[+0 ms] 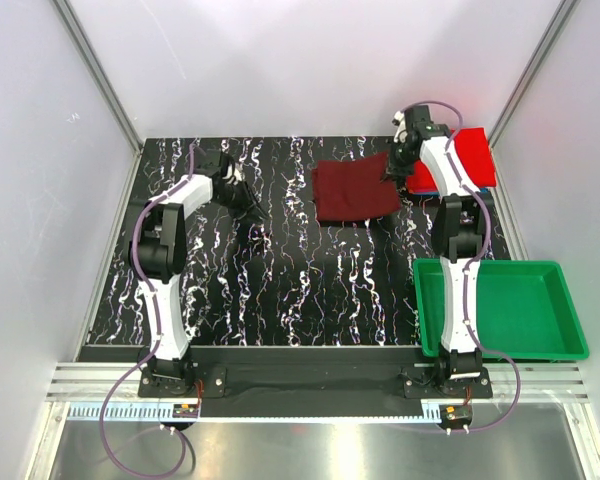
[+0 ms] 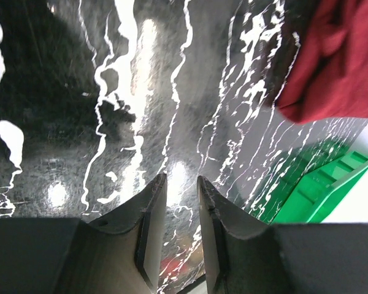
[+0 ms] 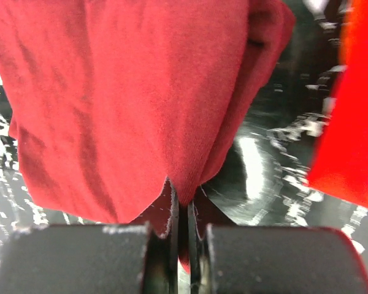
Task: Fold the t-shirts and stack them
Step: Neatly place the folded tshirt to the corner
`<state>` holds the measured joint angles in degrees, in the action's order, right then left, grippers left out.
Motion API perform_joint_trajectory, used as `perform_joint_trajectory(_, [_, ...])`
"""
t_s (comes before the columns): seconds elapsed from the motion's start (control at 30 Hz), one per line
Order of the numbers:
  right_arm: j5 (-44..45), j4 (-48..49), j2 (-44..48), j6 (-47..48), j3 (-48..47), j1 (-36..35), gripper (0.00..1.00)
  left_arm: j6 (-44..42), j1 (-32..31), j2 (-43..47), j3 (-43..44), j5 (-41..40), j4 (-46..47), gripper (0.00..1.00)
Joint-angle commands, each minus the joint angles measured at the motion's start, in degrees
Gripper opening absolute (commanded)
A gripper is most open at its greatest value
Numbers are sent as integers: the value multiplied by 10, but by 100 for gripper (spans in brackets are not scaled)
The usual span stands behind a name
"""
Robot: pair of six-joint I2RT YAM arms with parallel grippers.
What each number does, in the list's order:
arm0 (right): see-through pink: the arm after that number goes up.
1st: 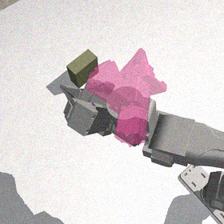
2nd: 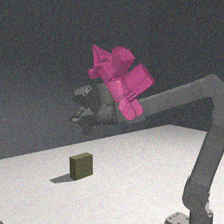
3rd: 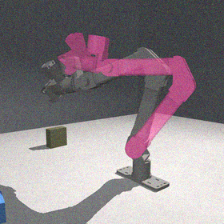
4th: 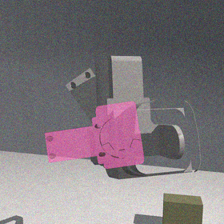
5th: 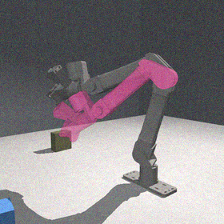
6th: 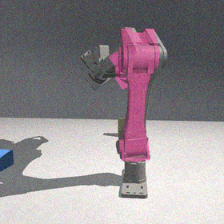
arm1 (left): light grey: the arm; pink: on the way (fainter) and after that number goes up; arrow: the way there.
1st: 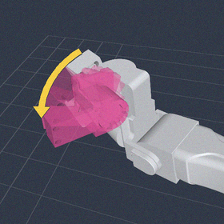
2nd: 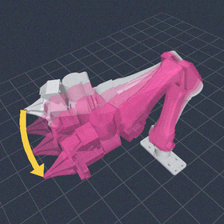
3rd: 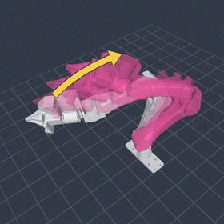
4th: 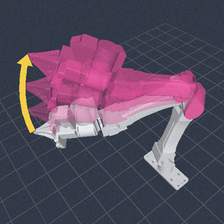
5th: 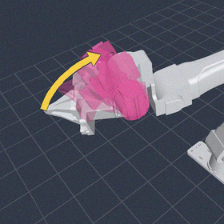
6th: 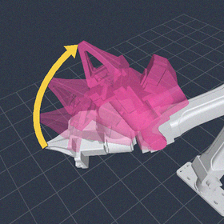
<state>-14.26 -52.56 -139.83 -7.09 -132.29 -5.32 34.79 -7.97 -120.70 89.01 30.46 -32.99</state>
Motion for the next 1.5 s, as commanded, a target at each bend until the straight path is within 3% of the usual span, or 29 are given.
perform_joint_trajectory(0.0, [49, -17, 59, 47, -53, 18, 0, -2, 0, 48, -7, 15, 25, 31])
perform_joint_trajectory(0.17, [27, -36, 61, 56, -110, 36, 0, -1, -6, 52, -8, 16, 23, 31])
perform_joint_trajectory(0.5, [44, -57, 140, 103, -118, 43, 0, 7, -12, 54, -31, 33, 42, 29])
perform_joint_trajectory(0.7, [7, -34, 181, 104, -127, 50, 0, 7, -13, 79, -40, 31, 40, 29])
perform_joint_trajectory(0.93, [-137, -4, 107, 100, -167, 152, 0, -2, -13, 87, -38, 16, 26, 29])
perform_joint_trajectory(1.13, [-182, 49, 29, 95, -179, 227, 0, 4, -23, 99, -60, -3, 21, 29])
perform_joint_trajectory(1.27, [-201, 86, -42, 74, -196, 258, 8, 9, -35, 93, -62, -11, 14, 29])
perform_joint_trajectory(1.37, [-196, 116, -76, 50, -198, 276, 8, 4, -38, 86, -49, -19, -8, 29])
perform_joint_trajectory(1.4, [-188, 128, -83, 47, -194, 279, 18, -3, -39, 86, -41, -25, -14, 29])
perform_joint_trajectory(1.47, [-169, 159, -83, 38, -187, 282, 27, -6, -40, 86, -36, -36, -19, 29])
